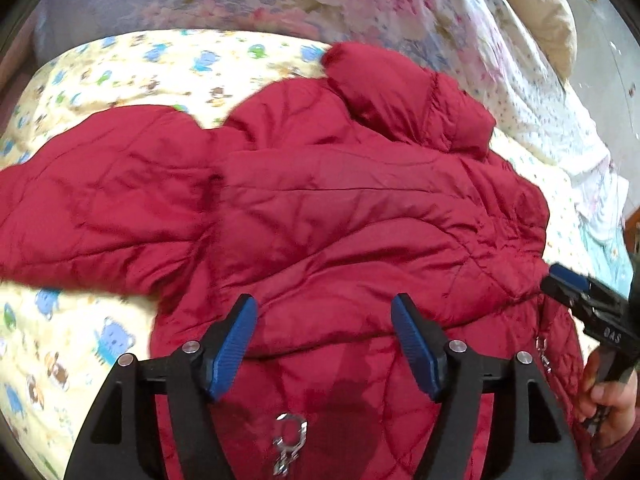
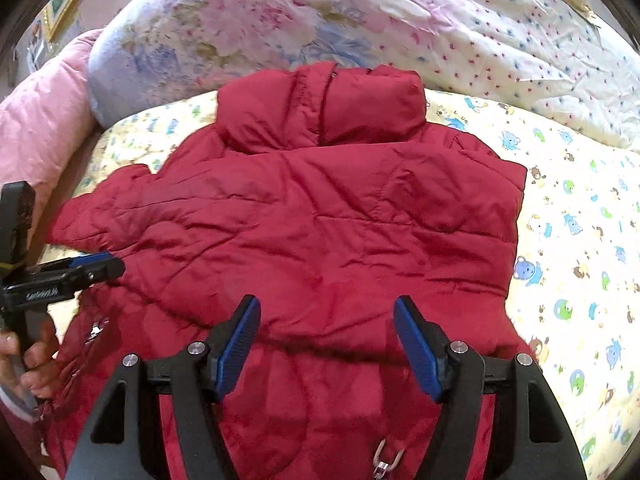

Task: Fold large clothes
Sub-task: 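Grasp the other red sleeve cuff with the left gripper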

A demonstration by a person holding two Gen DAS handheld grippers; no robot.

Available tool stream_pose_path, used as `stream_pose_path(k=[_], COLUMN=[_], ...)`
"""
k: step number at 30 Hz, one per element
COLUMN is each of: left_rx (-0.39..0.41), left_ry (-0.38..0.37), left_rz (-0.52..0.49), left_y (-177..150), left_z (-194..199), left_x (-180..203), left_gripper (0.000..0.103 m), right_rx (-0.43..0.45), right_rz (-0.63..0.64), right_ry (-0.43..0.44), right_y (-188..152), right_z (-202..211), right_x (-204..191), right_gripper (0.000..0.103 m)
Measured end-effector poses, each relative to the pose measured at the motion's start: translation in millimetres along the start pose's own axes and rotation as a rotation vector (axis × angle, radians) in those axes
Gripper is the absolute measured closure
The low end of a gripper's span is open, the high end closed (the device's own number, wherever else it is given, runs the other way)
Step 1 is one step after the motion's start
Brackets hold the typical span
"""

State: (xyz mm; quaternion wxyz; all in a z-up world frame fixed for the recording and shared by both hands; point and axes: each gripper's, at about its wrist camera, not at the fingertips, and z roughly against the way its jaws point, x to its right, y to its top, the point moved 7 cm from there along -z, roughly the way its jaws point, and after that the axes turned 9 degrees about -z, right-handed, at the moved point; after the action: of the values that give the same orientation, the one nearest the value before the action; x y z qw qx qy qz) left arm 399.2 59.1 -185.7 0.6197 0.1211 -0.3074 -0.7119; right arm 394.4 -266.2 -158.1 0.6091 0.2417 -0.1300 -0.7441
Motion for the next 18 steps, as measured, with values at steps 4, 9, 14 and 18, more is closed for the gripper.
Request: stream_pose_path(k=[4,9,14,18], left_rx=[0.030,0.054,0.055,0.073], left_ry=[0.034,0.064,0.096,0.142], left_rz=[0.083,0.194,0.284,0.389], left_y=[-11.5,-32.9,-48.7,-61.7], left_z=[21.7,45.1,61.6,77.6], left_x=[-26.6,-63.2,-101.8,-143.6], left_gripper=[0.026,0.024,0.021,0.019], right_rx=[-0.005,-0.006,0.002,0.013], right_rz=[-0.007,0.007,0.021,0.021], right_ry=[0.036,0.060,0.068,0.083], right_y=[-8.8,-15.3,-16.3,-20.4], right_z=[12.1,24.4,34.8,44.5], right_x=[-10.3,-19.3,-24.7,-28.4], right_gripper=[0.032,0.032,0.032,0.032])
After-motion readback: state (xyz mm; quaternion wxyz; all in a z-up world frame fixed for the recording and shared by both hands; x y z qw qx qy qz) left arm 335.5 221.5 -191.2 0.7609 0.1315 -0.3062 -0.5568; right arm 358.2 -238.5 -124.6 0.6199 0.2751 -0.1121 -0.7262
